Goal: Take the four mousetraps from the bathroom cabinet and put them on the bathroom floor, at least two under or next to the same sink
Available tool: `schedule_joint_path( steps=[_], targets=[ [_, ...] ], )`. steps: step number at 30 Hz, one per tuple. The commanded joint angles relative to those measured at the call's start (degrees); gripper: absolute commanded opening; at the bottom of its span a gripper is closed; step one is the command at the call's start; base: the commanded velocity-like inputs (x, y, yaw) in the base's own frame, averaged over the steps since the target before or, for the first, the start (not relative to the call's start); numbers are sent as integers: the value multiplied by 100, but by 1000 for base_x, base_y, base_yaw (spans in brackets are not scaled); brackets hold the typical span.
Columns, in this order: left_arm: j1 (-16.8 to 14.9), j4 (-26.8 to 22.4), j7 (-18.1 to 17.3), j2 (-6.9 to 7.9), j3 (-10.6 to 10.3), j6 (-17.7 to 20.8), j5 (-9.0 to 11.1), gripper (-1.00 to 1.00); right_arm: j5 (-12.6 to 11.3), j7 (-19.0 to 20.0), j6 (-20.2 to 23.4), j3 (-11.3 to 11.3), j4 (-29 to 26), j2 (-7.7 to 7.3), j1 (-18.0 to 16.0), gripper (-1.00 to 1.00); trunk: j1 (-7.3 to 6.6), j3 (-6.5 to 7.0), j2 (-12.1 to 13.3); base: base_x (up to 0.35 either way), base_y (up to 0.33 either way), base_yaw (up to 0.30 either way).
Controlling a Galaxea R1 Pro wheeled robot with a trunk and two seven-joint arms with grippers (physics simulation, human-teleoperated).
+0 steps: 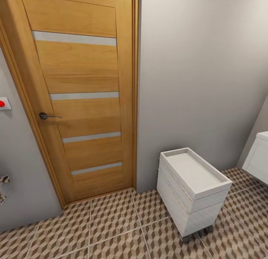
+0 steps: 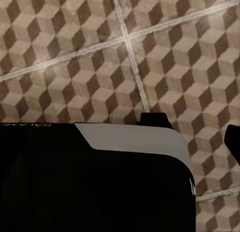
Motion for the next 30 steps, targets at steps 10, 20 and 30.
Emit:
schedule_joint_path(
  steps=[10,20,30],
  targets=[
    [0,106,-29,-3,-18,-28,18,100,26,-4,12,21,-32,7,-2,100,0,-5,-3,0,0,0],
    [1,342,-39,17,-16,-27,22,100,42,-13,-12,35,17,-2,-2,100,0,-5,-3,0,0,0],
    [1,1487,-26,-132,-85,2,-22,100,10,-5,26,32,85,17,-2,100,0,-5,-3,0,0,0]
  ],
)
